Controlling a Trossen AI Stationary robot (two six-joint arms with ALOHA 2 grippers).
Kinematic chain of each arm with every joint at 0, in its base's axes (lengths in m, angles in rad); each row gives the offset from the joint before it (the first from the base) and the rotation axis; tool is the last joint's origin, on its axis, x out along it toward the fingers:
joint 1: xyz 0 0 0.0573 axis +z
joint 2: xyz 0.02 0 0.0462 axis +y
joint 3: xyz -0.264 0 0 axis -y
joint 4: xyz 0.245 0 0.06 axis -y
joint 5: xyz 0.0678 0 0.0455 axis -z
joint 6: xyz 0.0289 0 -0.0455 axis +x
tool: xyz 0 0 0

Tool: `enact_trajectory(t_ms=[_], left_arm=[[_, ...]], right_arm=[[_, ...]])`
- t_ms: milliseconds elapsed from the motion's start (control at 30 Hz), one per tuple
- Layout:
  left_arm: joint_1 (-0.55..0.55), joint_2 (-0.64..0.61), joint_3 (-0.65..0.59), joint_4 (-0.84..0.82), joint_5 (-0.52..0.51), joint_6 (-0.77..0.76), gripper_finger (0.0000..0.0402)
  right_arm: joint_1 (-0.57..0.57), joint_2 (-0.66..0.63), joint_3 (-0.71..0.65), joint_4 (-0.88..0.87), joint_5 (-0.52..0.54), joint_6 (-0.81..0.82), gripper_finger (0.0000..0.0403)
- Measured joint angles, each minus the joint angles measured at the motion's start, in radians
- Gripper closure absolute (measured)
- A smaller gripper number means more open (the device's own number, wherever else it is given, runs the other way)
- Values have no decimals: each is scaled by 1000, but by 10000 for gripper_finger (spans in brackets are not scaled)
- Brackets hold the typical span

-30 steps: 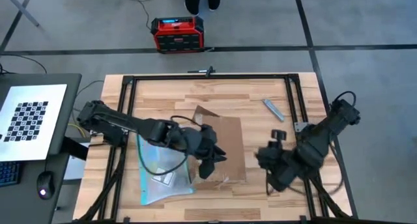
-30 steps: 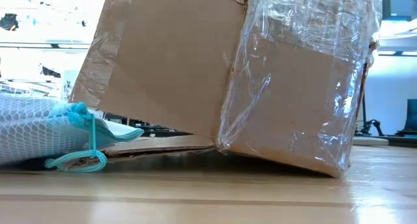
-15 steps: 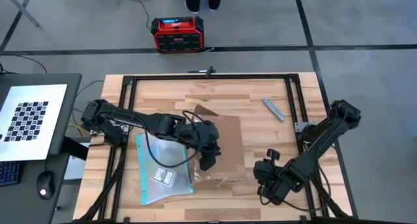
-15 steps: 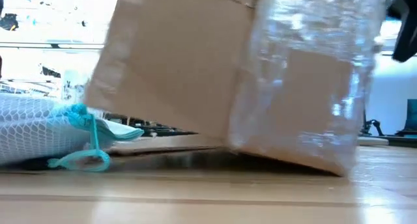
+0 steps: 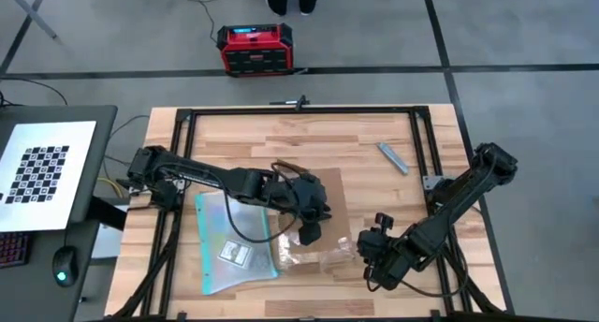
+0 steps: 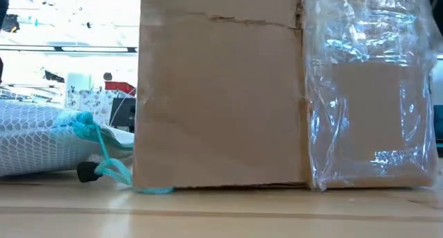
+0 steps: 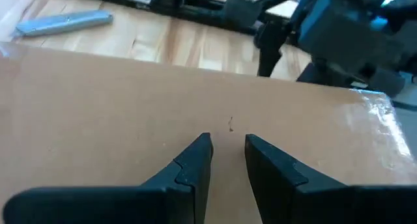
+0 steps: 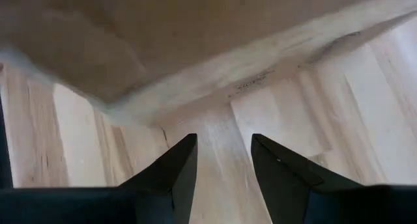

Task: Unpack boxes
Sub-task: Break down the cardboard box until it is fully flat

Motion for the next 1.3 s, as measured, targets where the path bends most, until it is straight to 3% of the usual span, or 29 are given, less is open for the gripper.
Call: enact_trajectory(t_ms=[233, 433, 733, 933, 1000, 1300], left_arm=[[-31, -26, 5, -159, -41, -27, 320], [-100, -45, 5, -325, -160, -52, 320], [-227, -46, -6, -468, -300, -182, 320], [-289, -45, -7, -496, -326, -236, 320], [-398, -42, -11, -583, -467, -351, 320], [-573, -42, -30, -797, -633, -704, 320]], right_arm=[[14, 0, 0, -41, -7, 15, 265], [6, 0, -6, -23, -8, 21, 265], [6, 1, -162, 295, -12, 75, 265], [6, 1, -193, 366, -10, 82, 265], [6, 2, -220, 459, -11, 59, 265], [-23, 39, -232, 588, -19, -9, 265]])
